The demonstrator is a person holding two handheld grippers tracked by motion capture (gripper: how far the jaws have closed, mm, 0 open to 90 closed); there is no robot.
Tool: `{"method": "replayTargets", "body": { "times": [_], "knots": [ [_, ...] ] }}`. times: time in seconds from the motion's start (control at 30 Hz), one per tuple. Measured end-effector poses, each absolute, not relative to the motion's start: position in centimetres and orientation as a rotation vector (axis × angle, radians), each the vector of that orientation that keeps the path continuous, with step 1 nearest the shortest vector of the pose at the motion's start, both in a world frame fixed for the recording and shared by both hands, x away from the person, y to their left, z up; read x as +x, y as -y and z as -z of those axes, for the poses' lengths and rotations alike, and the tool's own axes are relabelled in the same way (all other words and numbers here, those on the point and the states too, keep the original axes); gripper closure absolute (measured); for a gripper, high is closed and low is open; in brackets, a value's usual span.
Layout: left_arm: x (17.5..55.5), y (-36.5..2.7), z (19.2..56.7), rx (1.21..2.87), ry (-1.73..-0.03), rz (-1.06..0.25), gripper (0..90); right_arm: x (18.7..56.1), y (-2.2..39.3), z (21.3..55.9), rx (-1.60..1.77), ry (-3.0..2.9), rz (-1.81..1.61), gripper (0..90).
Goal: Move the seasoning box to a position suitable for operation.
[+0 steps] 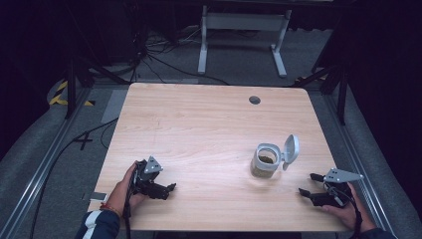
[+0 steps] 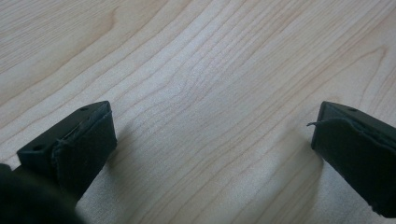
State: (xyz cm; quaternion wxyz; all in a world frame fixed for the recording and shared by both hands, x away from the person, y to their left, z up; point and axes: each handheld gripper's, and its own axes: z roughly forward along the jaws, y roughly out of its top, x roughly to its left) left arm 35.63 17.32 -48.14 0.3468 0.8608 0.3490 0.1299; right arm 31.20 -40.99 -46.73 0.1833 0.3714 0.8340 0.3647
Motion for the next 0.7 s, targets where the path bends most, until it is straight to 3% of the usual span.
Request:
{"method": "replayTargets", "body": {
  "times": [0.3,0.4,0.57,0.7],
  "knots": [
    [35.6,-17.4,48.1,2.233,-0.903,-0.336,0.2,31.1,41.0,46.7,1.045,-2.348,-1.031,25.7],
    [35.6,-17.4,48.1,2.235,-0.905,-0.336,0.2,31.1,41.2,46.6,1.057,-2.335,-1.028,36.8],
    [35.6,-17.4,48.1,2.237,-0.896,-0.330,0.1,31.1,41.5,46.1,1.066,-2.323,-1.035,63.3],
    [35.7,-17.5,48.1,2.242,-0.886,-0.327,0.0,31.1,41.5,45.2,1.072,-2.285,-1.059,75.4]
  ]
}}
